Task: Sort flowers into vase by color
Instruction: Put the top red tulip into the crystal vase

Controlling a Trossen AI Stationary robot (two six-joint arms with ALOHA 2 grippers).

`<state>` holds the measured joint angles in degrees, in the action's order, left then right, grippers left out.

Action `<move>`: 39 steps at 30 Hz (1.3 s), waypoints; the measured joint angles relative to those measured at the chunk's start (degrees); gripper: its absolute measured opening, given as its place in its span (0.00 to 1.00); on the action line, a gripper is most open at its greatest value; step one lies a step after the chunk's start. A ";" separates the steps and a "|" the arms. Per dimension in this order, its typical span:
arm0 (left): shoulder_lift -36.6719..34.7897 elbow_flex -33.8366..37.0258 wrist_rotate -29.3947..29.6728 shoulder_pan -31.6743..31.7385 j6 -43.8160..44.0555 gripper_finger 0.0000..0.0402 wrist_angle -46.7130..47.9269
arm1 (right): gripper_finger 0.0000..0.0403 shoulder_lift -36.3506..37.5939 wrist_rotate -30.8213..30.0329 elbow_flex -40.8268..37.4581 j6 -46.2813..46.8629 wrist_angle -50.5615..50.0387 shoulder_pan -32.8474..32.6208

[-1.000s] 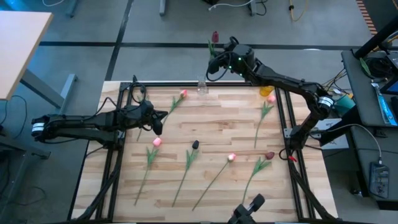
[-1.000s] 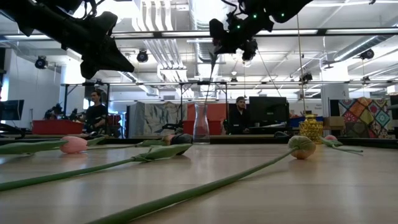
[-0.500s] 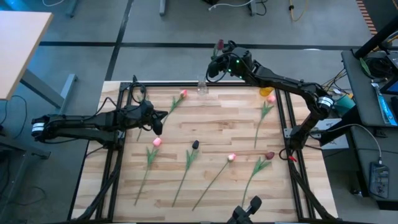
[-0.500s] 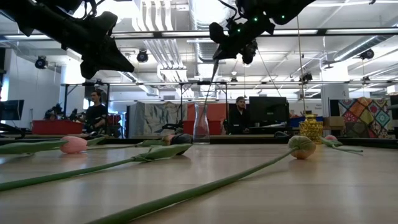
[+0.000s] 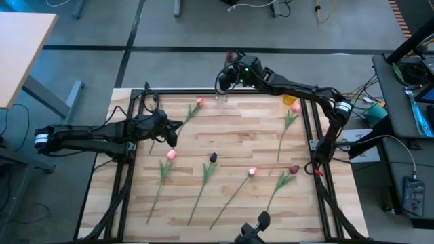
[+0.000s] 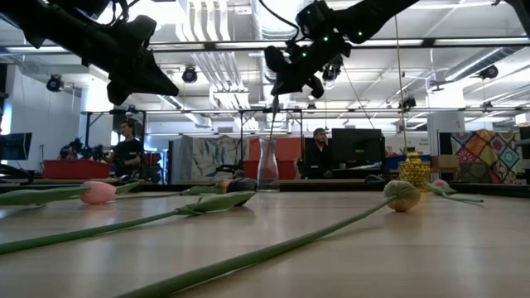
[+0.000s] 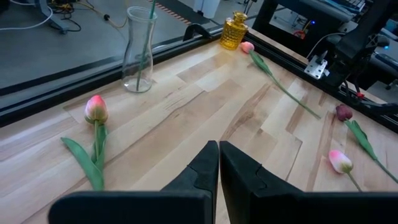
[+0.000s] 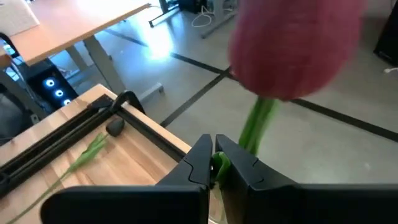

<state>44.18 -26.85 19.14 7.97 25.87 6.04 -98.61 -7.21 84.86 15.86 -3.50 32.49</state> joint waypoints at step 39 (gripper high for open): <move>0.22 -0.57 -0.26 -0.01 0.15 0.00 -1.01 | 0.11 -3.16 5.40 36.25 -17.14 -51.32 -0.22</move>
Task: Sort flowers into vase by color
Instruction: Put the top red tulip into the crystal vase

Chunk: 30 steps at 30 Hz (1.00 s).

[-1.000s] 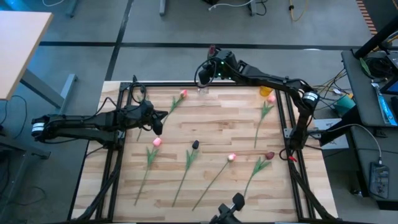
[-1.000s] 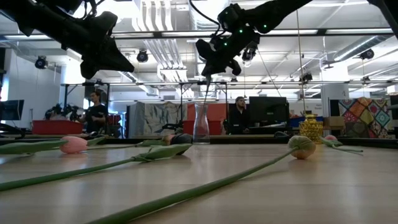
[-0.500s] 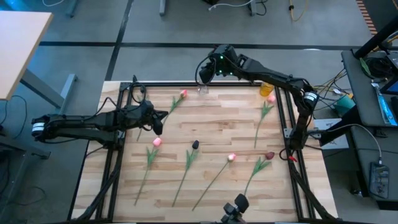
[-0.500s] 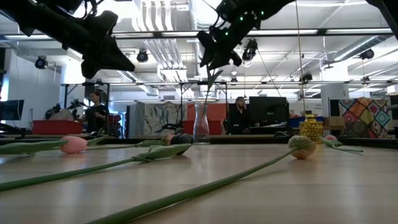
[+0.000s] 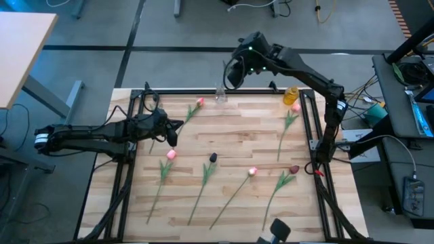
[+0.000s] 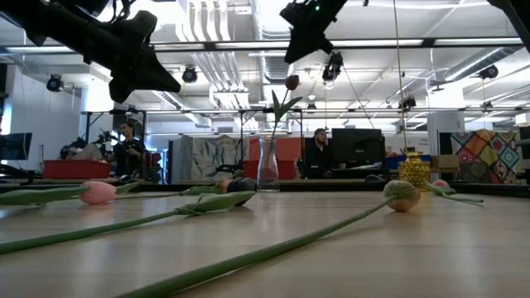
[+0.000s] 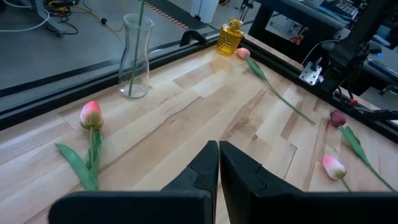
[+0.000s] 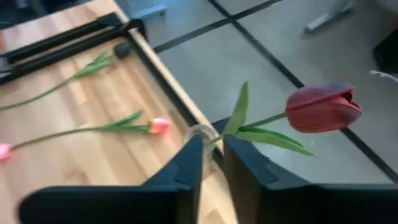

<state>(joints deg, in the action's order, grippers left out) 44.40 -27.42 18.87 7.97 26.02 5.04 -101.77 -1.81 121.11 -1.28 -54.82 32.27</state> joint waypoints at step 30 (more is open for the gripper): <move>0.00 -0.07 -0.44 0.01 4.27 0.00 0.02 | 0.02 -11.06 1.77 0.32 -0.30 8.32 5.24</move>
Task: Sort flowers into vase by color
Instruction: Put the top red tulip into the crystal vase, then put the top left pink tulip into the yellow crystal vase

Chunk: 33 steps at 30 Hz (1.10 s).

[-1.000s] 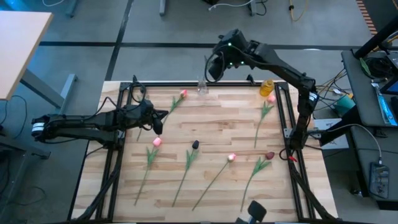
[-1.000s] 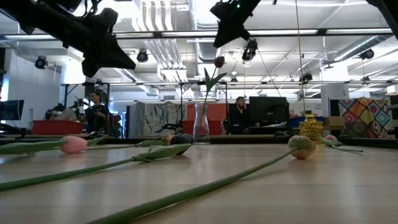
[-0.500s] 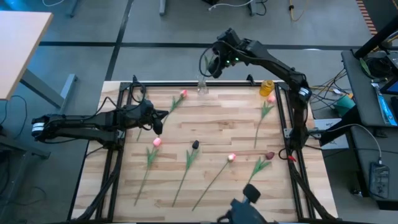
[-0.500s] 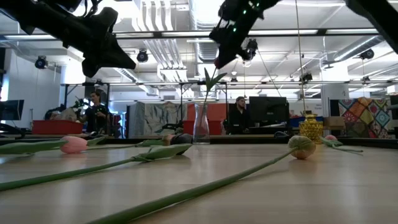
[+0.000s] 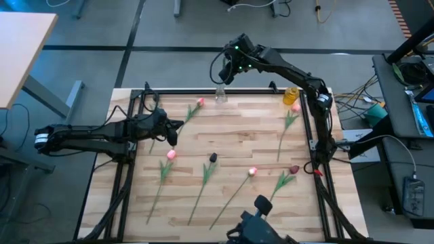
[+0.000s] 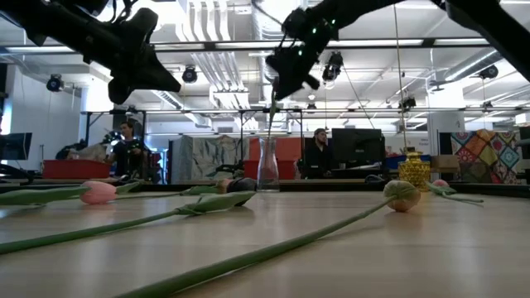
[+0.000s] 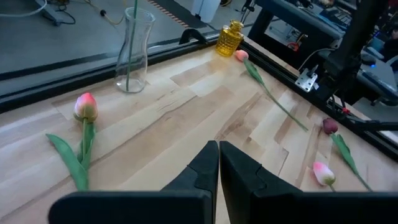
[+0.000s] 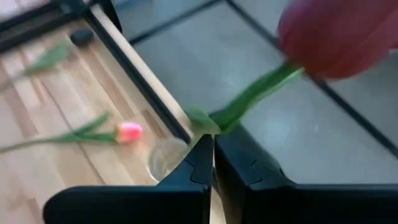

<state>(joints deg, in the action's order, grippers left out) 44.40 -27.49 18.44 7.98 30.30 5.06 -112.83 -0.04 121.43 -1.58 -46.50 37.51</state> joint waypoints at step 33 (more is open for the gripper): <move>33.99 -13.47 -17.80 20.45 -3.32 0.02 7.97 | 0.02 37.04 19.79 -43.11 -0.09 7.19 -1.95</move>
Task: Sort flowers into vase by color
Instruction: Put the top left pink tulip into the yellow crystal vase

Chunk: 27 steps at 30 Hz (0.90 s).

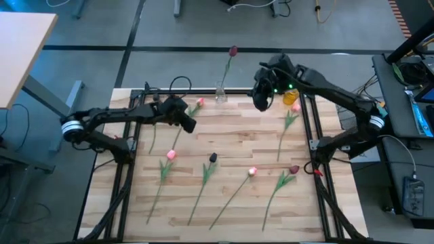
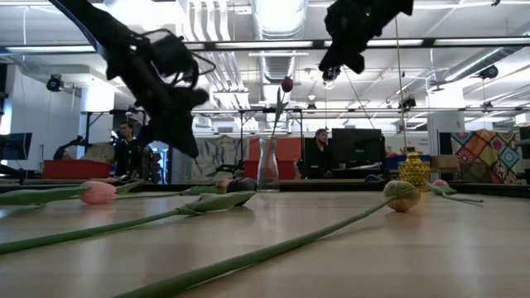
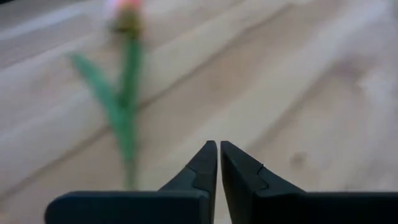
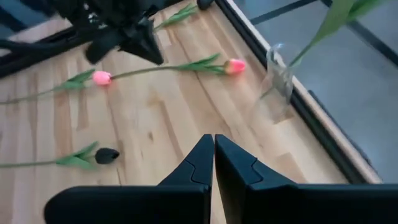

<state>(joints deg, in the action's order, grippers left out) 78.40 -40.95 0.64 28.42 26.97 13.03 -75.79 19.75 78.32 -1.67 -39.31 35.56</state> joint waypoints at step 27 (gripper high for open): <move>22.92 -12.77 5.14 2.73 -5.38 0.17 10.90 | 0.02 10.47 -3.35 -9.44 7.23 8.34 -0.18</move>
<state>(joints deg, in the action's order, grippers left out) 101.32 -53.73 5.78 31.16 21.60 23.93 -65.32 16.40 68.88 5.56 -30.98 35.38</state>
